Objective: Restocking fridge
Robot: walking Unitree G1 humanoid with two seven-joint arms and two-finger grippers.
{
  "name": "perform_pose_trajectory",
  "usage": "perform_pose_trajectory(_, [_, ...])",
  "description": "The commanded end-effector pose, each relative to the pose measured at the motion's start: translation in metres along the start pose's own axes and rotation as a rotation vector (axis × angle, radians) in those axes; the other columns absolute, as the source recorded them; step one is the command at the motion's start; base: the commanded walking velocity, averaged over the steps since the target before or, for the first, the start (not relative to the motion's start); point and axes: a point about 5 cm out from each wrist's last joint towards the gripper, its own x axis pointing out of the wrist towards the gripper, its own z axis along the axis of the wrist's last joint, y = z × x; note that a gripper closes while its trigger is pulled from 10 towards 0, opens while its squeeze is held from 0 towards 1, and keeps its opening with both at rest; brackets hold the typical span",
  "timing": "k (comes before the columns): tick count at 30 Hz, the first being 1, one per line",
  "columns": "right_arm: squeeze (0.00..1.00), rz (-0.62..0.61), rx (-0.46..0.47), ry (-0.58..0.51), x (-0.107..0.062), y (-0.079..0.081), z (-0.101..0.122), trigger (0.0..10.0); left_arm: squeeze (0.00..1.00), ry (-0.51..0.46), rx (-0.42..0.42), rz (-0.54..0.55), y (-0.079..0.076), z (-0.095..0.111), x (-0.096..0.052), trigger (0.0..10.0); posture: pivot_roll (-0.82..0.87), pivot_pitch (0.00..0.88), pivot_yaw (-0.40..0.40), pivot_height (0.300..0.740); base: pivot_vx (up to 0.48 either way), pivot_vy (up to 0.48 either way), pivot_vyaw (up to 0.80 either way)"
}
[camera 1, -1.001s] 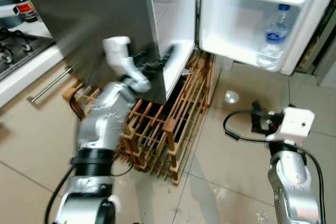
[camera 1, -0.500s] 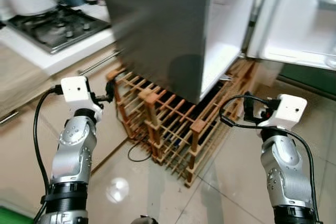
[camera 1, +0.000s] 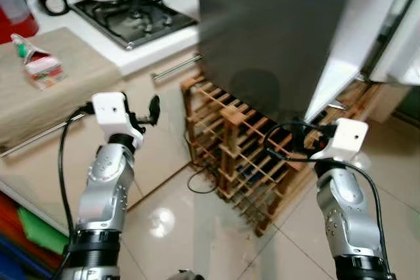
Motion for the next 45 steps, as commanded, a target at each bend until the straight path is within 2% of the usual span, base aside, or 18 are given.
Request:
perform_pose_trajectory(1, [0.26,0.01,0.001,0.006,0.001,0.002,0.0,10.0,0.0,0.016,-0.004,0.038,0.005,-0.001,0.0,10.0,-0.13,0.0,0.087,0.74,0.0,-0.48,0.63])
perform_pose_trajectory(9, [0.27,0.012,-0.006,0.013,-0.001,0.002,-0.003,10.0,0.0,0.026,0.033,0.089,0.002,-0.003,-0.001,10.0,-0.14,0.0,0.09,0.74,0.0,-0.48,0.61])
perform_pose_trajectory(14, [0.28,0.04,-0.027,0.011,-0.001,0.006,-0.002,10.0,0.0,0.028,0.075,0.051,-0.012,-0.001,0.0,10.0,-0.13,0.0,0.086,0.74,0.0,-0.455,0.57])
perform_pose_trajectory(17, [0.29,0.042,-0.032,0.011,-0.001,0.006,-0.003,10.0,0.0,0.01,0.066,0.03,-0.016,0.003,0.0,10.0,-0.13,0.0,0.085,0.74,0.0,0.0,0.56])
perform_pose_trajectory(25, [0.34,0.059,-0.046,0.016,-0.004,0.008,-0.004,10.0,0.0,0.032,0.108,0.035,-0.02,0.0,0.0,10.0,-0.13,0.0,0.077,0.74,0.0,0.0,0.53])
perform_pose_trajectory(32, [0.36,0.092,-0.059,0.017,-0.002,0.009,-0.002,10.0,0.0,0.051,0.109,0.081,-0.023,-0.005,-0.004,10.0,-0.11,0.0,0.036,0.74,0.0,0.0,0.51])
perform_pose_trajectory(37, [0.37,0.156,-0.084,0.009,0.004,0.016,0.003,10.0,0.0,0.05,0.101,0.133,-0.016,-0.006,-0.008,10.0,-0.09,0.0,0.008,0.74,0.0,0.0,0.5])
perform_pose_trajectory(40, [0.41,0.195,-0.078,0.011,0.003,0.022,0.002,10.0,0.0,0.044,0.108,0.143,-0.015,-0.004,-0.009,10.0,-0.08,0.0,0.008,0.74,0.0,0.0,0.48])
perform_pose_trajectory(42, [0.49,0.219,-0.068,0.022,-0.001,0.027,-0.002,10.0,0.0,0.027,0.138,0.126,-0.017,0.0,-0.01,10.0,-0.07,0.0,0.008,0.74,0.0,0.0,0.46])
perform_pose_trajectory(45, [0.54,0.24,-0.06,0.033,-0.004,0.033,-0.008,10.0,0.0,0.011,0.168,0.115,-0.018,0.004,-0.01,10.0,-0.06,0.0,0.015,0.74,0.0,0.0,0.45])
